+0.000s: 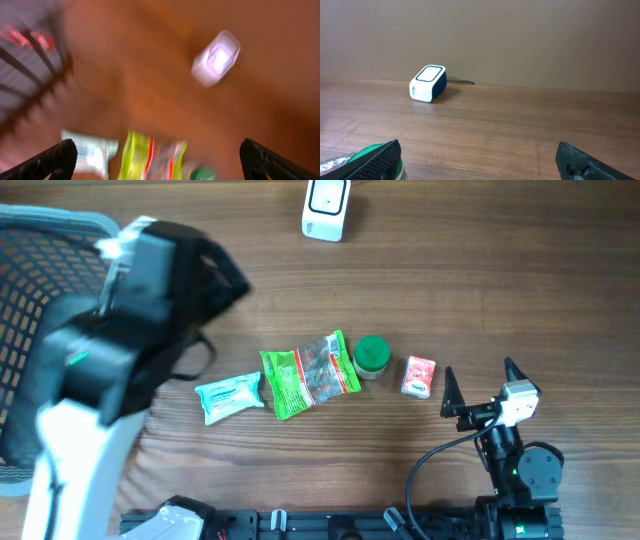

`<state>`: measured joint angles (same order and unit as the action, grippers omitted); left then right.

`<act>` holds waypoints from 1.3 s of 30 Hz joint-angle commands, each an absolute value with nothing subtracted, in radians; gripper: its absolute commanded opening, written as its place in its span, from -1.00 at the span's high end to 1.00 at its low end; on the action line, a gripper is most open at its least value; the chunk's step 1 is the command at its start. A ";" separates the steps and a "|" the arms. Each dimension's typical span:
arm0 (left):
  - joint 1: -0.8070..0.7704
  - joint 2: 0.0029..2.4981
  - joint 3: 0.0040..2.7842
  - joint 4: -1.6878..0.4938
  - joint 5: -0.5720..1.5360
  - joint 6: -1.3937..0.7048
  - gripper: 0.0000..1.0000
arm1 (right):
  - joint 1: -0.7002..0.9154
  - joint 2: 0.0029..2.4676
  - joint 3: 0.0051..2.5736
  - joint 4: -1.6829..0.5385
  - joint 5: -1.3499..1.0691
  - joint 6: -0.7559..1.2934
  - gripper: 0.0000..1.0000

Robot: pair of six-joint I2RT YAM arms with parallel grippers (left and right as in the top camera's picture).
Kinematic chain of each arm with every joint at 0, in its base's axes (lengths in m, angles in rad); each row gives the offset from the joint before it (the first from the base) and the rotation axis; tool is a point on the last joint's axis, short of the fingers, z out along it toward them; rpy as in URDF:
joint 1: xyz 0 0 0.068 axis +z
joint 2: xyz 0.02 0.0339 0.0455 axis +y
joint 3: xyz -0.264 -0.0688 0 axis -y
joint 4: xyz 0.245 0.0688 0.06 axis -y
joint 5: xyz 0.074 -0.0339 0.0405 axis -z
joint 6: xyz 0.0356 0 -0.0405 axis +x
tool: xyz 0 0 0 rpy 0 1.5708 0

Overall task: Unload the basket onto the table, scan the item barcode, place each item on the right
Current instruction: 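Place the light-blue wipes pack on the table left of the snack bag, then grasp the red Nescafe sachet in the basket with the left gripper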

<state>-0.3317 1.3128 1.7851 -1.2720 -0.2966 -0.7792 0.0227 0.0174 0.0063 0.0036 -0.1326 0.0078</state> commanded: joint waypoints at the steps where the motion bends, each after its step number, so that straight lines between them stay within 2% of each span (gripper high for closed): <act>1: -0.176 1.284 1.855 -1.293 -0.413 -0.749 -1.00 | 0.022 0.012 0.005 0.007 -0.124 0.026 -0.99; 6: 0.126 1.333 1.849 -1.317 -0.373 -0.778 -1.00 | 0.022 0.012 0.005 0.007 -0.124 0.026 -0.99; 10: 0.394 1.463 1.849 -1.310 -0.259 -0.908 -1.00 | 0.022 0.012 0.005 0.007 -0.124 0.026 -0.99; 13: 0.509 1.583 1.849 -1.298 -0.124 -0.958 -1.00 | 0.022 0.012 0.005 0.007 -0.124 0.026 -0.99; 26: 0.530 2.021 1.849 -1.188 -0.086 -0.947 -1.00 | 0.022 0.014 0.005 0.007 -0.124 0.026 -0.99; 39: 0.506 2.215 1.849 -1.023 -0.086 -0.947 -1.00 | 0.022 0.014 0.005 0.007 -0.124 0.026 -1.00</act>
